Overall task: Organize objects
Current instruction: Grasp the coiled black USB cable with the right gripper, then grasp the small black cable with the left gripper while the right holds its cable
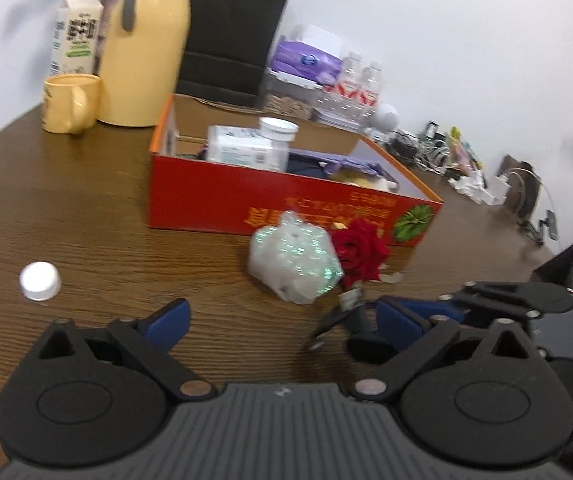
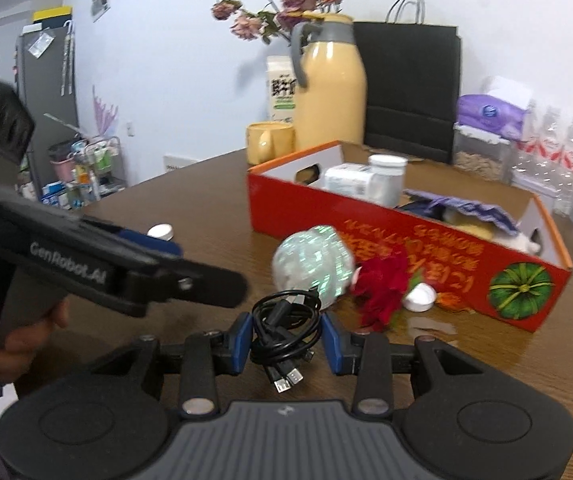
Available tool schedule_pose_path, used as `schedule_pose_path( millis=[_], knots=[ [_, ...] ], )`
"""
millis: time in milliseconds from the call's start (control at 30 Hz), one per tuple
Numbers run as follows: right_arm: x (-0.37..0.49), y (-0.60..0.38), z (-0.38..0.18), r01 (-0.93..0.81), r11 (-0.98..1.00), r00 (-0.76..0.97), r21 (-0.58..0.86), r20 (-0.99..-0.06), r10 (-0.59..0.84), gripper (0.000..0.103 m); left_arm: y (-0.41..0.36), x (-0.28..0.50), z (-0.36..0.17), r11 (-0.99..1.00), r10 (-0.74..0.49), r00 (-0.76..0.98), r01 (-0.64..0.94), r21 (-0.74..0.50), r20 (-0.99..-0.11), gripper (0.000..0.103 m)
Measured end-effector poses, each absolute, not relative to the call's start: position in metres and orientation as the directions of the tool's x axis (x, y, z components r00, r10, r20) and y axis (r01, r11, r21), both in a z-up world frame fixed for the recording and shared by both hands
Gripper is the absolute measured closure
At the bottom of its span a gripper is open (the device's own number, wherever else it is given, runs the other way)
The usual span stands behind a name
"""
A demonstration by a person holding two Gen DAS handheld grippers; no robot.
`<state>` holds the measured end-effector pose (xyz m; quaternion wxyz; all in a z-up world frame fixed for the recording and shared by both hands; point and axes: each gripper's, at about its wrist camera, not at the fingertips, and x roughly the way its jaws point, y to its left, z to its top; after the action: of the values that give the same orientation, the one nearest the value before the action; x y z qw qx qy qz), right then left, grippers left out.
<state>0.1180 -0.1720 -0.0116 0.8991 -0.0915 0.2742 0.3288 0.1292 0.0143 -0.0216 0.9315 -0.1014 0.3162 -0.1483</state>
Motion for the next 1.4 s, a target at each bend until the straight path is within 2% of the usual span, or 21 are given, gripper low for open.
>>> schedule_pose_path(
  millis=[33, 67, 133, 200, 233, 300, 367, 433, 900, 967, 1033, 1100, 1200, 1400],
  knots=[
    [0.118, -0.171, -0.014, -0.645, 0.764, 0.628, 0.017, -0.558, 0.543, 0.067, 0.013, 0.130, -0.022, 0.932, -0.352, 0.749, 0.224, -0.285, -0.562, 0.020],
    [0.118, -0.170, -0.015, -0.649, 0.761, 0.623, 0.017, -0.561, 0.544, 0.067, 0.011, 0.131, -0.023, 0.927, -0.367, 0.739, 0.240, -0.288, -0.565, 0.026],
    [0.117, -0.168, -0.017, -0.655, 0.756, 0.618, 0.016, -0.565, 0.547, 0.067, 0.008, 0.134, -0.025, 0.916, -0.396, 0.719, 0.271, -0.295, -0.570, 0.046],
    [0.115, -0.168, -0.017, -0.664, 0.748, 0.613, 0.013, -0.564, 0.554, 0.067, 0.003, 0.136, -0.027, 0.908, -0.417, 0.704, 0.300, -0.292, -0.574, 0.058],
    [0.115, -0.167, -0.017, -0.669, 0.743, 0.610, 0.009, -0.564, 0.556, 0.067, 0.001, 0.137, -0.027, 0.901, -0.433, 0.696, 0.317, -0.296, -0.573, 0.069],
    [0.114, -0.166, -0.018, -0.672, 0.741, 0.608, 0.000, -0.570, 0.552, 0.067, -0.002, 0.137, -0.026, 0.884, -0.468, 0.677, 0.351, -0.309, -0.569, 0.084],
    [0.113, -0.166, -0.020, -0.673, 0.740, 0.606, -0.001, -0.573, 0.551, 0.067, -0.004, 0.135, -0.025, 0.885, -0.466, 0.683, 0.360, -0.296, -0.563, 0.088],
    [0.113, -0.167, -0.020, -0.674, 0.739, 0.607, -0.003, -0.572, 0.552, 0.067, -0.003, 0.134, -0.023, 0.886, -0.464, 0.690, 0.357, -0.297, -0.555, 0.102],
    [0.111, -0.186, -0.019, -0.635, 0.773, 0.639, 0.010, -0.557, 0.531, 0.067, 0.011, 0.138, -0.023, 0.933, -0.358, 0.731, 0.248, -0.262, -0.582, 0.100],
    [0.111, -0.191, -0.019, -0.621, 0.783, 0.647, 0.017, -0.554, 0.525, 0.067, 0.008, 0.140, -0.024, 0.943, -0.329, 0.733, 0.228, -0.240, -0.596, 0.090],
    [0.112, -0.197, -0.019, -0.605, 0.796, 0.657, 0.021, -0.551, 0.514, 0.067, 0.004, 0.140, -0.025, 0.948, -0.317, 0.739, 0.228, -0.222, -0.595, 0.048],
    [0.114, -0.204, -0.020, -0.581, 0.813, 0.672, 0.021, -0.551, 0.495, 0.067, -0.004, 0.140, -0.025, 0.954, -0.299, 0.748, 0.231, -0.189, -0.593, 0.036],
    [0.119, -0.215, -0.022, -0.538, 0.843, 0.696, 0.020, -0.554, 0.457, 0.067, -0.018, 0.144, -0.026, 0.954, -0.295, 0.738, 0.257, -0.151, -0.606, 0.027],
    [0.126, -0.230, -0.020, -0.495, 0.869, 0.724, 0.017, -0.545, 0.423, 0.067, -0.050, 0.157, -0.038, 0.958, -0.244, 0.719, 0.285, -0.045, -0.651, 0.027]
  ],
)
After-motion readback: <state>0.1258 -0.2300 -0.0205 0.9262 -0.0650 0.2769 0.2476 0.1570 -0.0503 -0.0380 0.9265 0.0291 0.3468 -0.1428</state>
